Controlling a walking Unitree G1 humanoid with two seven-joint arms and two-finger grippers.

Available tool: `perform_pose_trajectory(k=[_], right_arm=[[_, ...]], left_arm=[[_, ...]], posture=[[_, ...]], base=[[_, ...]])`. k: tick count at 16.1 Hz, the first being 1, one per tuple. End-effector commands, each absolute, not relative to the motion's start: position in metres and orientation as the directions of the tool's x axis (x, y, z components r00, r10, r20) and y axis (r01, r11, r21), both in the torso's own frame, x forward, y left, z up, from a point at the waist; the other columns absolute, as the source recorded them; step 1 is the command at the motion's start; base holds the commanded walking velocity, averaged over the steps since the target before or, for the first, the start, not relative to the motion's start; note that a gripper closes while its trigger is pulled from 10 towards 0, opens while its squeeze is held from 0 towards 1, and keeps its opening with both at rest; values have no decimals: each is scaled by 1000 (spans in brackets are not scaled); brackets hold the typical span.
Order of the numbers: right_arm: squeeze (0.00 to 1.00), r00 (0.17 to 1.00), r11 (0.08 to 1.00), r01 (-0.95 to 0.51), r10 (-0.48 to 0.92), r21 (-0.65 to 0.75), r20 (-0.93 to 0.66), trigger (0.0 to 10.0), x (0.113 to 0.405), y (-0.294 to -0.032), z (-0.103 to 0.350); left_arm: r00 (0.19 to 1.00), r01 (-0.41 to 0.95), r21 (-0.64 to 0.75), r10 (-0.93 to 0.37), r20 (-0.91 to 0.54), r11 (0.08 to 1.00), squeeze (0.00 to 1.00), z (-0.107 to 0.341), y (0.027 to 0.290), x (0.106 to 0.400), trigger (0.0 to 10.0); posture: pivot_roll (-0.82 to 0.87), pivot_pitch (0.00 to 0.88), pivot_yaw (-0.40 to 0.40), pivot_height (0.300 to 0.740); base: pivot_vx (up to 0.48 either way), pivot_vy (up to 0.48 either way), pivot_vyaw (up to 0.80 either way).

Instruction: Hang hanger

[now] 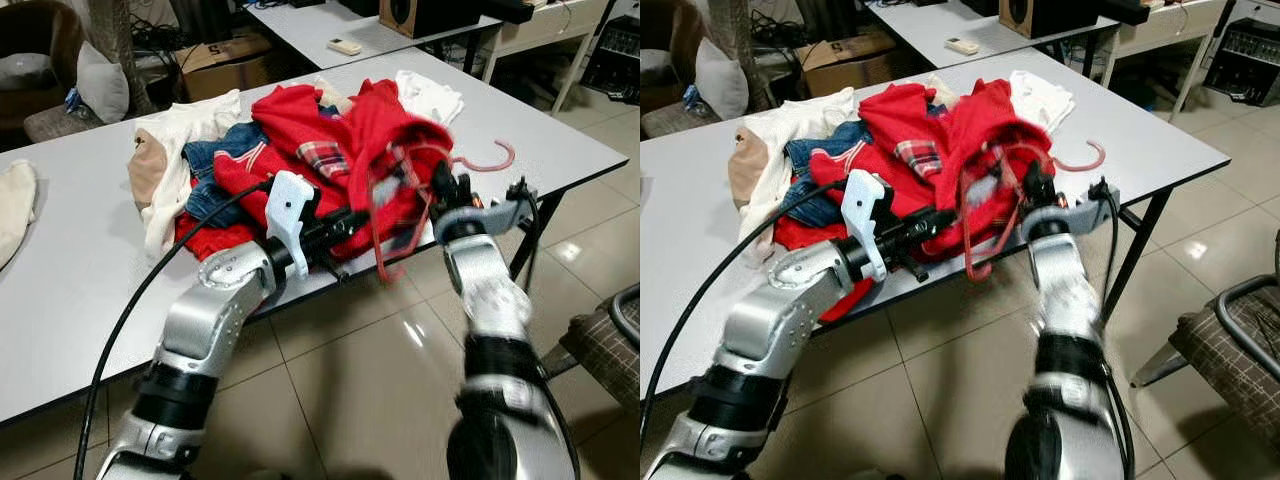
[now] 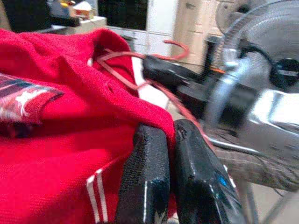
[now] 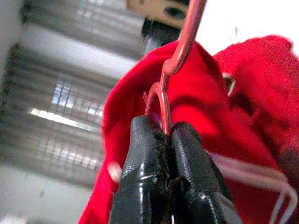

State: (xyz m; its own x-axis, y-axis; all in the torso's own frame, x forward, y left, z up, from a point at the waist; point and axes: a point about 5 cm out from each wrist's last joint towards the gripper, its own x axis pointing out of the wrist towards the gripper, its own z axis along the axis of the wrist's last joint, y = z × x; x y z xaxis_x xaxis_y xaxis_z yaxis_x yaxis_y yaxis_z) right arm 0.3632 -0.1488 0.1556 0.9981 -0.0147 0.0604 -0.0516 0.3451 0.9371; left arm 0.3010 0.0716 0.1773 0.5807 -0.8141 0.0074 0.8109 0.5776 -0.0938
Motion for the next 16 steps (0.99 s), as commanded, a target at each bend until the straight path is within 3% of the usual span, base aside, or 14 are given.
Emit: perform_pose_trajectory(k=[1, 6, 10, 12, 13, 14, 15, 16], right_arm=[[0, 994, 299, -42, -88, 953, 72, 10000, 369, -150, 164], [0, 988, 125, -41, -145, 991, 59, 10000, 385, -142, 173], [0, 987, 168, -21, -154, 985, 48, 10000, 394, -131, 178], [0, 985, 131, -17, -167, 991, 39, 10000, 398, -127, 180], [0, 985, 122, -21, -165, 992, 42, 10000, 399, -126, 182], [0, 987, 114, -43, -146, 993, 60, 10000, 400, -117, 188], [0, 988, 107, -49, -141, 993, 64, 10000, 401, -113, 189], [0, 988, 101, -64, -134, 993, 78, 10000, 401, -109, 192]], left_arm=[[501, 862, -92, -866, 2, 498, 0, 177, 63, 290, 0], [483, 869, -84, -873, -70, 488, 0, 170, 68, 278, 0], [416, 895, -205, -907, 63, 396, 0, 189, 43, 267, 0], [364, 908, -254, -928, 83, 334, 0, 192, 33, 260, 196], [363, 906, -264, -928, 82, 331, 0, 192, 31, 259, 471], [405, 878, -316, -910, 88, 360, 0, 194, 24, 266, 0], [430, 864, -323, -899, 77, 386, 0, 194, 22, 269, 2667], [550, 806, -274, -835, 20, 524, 0, 190, 25, 283, 10000]], posture=[[-145, 0, 124, 740], [-117, 0, 103, 740], [-98, 0, 106, 740], [-96, 3, 114, 740], [-96, 3, 114, 740], [-101, 11, 125, 740], [-101, 11, 126, 740], [-106, 11, 131, 740]], base=[[0, 0, 0], [0, 0, 0], [0, 0, 0], [0, 0, 0], [0, 0, 0], [0, 0, 0], [0, 0, 0], [0, 0, 0]])
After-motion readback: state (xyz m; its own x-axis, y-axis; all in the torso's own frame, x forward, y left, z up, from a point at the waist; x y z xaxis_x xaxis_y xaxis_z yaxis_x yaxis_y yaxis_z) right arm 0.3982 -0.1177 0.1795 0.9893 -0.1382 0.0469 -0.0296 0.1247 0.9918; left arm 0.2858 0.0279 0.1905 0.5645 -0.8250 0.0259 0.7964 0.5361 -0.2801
